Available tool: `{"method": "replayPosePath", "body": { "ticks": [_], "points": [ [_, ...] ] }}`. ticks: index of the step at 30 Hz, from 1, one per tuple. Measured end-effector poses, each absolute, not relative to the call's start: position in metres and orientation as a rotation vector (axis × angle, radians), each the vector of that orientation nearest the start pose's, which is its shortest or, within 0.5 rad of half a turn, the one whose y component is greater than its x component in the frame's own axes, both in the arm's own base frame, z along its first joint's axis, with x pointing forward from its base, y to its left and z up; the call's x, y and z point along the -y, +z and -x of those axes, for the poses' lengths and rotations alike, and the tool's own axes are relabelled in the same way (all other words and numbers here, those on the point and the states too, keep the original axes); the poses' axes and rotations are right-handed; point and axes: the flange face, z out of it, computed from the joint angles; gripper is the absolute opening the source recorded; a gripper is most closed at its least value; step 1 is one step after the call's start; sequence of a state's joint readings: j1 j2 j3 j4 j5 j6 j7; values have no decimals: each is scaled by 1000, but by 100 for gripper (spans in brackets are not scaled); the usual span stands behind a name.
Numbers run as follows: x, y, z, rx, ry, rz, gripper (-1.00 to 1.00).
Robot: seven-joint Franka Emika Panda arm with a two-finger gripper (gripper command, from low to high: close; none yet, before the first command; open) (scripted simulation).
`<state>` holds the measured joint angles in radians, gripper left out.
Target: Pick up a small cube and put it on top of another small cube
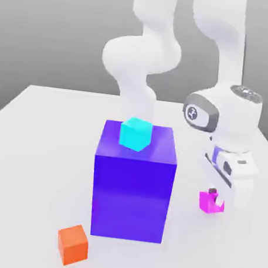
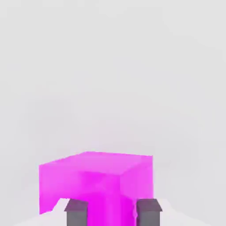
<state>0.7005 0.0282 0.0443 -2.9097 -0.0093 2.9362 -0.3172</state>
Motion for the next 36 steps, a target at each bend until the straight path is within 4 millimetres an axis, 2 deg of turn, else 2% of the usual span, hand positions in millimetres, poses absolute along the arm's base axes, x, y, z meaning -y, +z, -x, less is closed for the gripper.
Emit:
{"method": "replayPosePath", "body": {
  "ticks": [2,4,15,25,27,29,30,35,36],
  "points": [
    [-236,191,-254,1592,2,2709,-100],
    [-247,196,-271,1552,2,2732,-100],
    [-284,219,-400,1202,2,2904,-100],
    [-294,241,-512,890,3,3012,-100],
    [-294,227,-524,855,2,3022,-100],
    [-294,197,-527,846,2,3024,-100],
    [-294,186,-528,845,2,3025,100],
    [-294,186,-528,845,2,3025,100],
    [-294,180,-528,845,2,3025,100]
  ]
}}
